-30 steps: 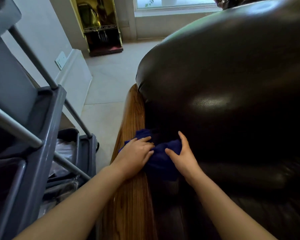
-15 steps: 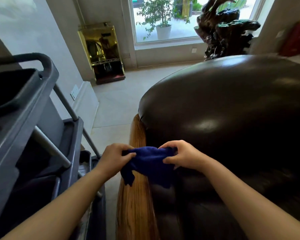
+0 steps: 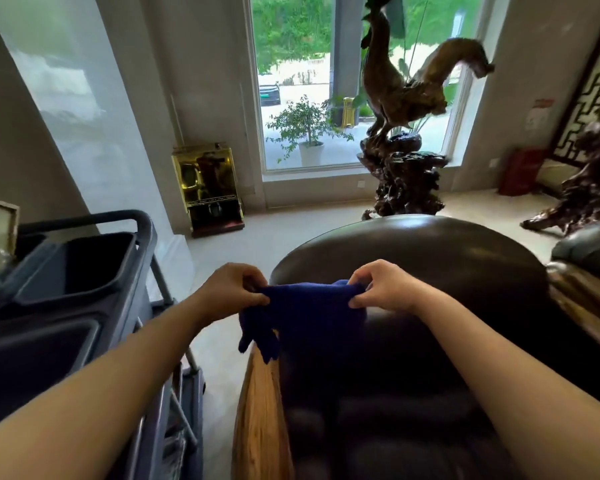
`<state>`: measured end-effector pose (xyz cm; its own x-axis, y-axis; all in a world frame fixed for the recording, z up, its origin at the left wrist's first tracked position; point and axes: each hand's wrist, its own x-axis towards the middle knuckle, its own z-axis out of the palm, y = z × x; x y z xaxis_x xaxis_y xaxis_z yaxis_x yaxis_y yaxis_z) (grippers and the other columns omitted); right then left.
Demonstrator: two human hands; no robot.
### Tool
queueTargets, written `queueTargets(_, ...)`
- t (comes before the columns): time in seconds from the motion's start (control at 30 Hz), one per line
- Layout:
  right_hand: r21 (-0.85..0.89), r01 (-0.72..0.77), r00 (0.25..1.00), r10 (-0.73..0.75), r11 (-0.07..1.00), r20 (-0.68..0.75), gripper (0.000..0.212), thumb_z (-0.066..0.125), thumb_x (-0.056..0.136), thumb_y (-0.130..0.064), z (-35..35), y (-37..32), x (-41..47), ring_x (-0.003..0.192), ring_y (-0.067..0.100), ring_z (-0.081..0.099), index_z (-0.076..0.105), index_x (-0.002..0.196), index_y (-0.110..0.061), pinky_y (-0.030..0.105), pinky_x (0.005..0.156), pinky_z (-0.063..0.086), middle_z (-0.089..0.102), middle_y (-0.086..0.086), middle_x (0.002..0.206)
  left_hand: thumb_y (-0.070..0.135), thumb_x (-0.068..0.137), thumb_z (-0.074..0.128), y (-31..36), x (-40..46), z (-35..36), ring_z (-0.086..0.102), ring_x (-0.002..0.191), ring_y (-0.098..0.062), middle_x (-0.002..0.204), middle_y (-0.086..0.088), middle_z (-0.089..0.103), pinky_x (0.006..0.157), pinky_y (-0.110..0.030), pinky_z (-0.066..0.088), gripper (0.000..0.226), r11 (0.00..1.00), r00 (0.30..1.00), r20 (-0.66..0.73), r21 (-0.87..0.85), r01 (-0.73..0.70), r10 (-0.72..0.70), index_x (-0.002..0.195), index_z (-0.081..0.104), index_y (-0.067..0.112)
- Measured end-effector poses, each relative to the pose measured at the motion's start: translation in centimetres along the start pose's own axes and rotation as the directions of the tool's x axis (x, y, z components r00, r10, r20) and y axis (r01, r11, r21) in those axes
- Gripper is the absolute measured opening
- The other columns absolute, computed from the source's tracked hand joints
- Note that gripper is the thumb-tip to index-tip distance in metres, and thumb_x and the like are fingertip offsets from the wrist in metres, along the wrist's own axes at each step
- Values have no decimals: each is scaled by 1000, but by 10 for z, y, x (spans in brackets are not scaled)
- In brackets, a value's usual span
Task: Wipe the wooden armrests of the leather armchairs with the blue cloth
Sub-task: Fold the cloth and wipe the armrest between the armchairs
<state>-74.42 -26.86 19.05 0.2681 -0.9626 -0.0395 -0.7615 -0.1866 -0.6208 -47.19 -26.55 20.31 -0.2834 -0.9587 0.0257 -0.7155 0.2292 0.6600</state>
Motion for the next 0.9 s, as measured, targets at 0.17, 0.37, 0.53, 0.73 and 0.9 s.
queueTargets(0.17,-59,-14,997,10,998,-74,13,75,71,-19,-61,-29,-82,72,6,58,73,84,-23,17,63,41,65,-7,75,7,76,69,71,-34,-24,61,73,-9,76,1,67,61,-16,45,12,998,997,53,-40,-57,59,75,66,19)
queueTargets(0.37,-162,-82,976,47,983,-212,11,77,69,-26,-114,-29,-186,63,-3,53,72,79,-24,8,51,33,59,-16,65,9,74,72,151,-66,-6,58,65,-7,66,5,63,56,-15,43,11,990,982,125,-50,-133,138,71,67,18)
queueTargets(0.53,-191,-101,972,57,976,-228,11,73,73,-17,-155,-7,-275,72,14,61,74,84,-17,26,67,46,69,-1,73,13,73,73,221,-91,36,57,55,4,58,12,63,53,-11,42,12,974,965,135,-33,-224,226,70,67,23)
queueTargets(0.73,-160,-148,963,105,976,-247,11,71,76,-15,-204,63,-388,72,4,61,75,86,-16,16,67,44,68,-9,74,9,72,73,316,-112,124,52,47,8,58,12,60,52,-6,39,16,945,929,174,-38,-325,326,70,66,22)
queueTargets(0.9,-117,-202,947,163,972,-276,13,67,81,-17,-240,147,-470,79,1,61,75,91,-17,19,77,47,68,-10,81,11,71,75,391,-121,211,53,48,8,52,12,59,49,-3,38,15,932,907,217,-53,-358,361,67,68,23)
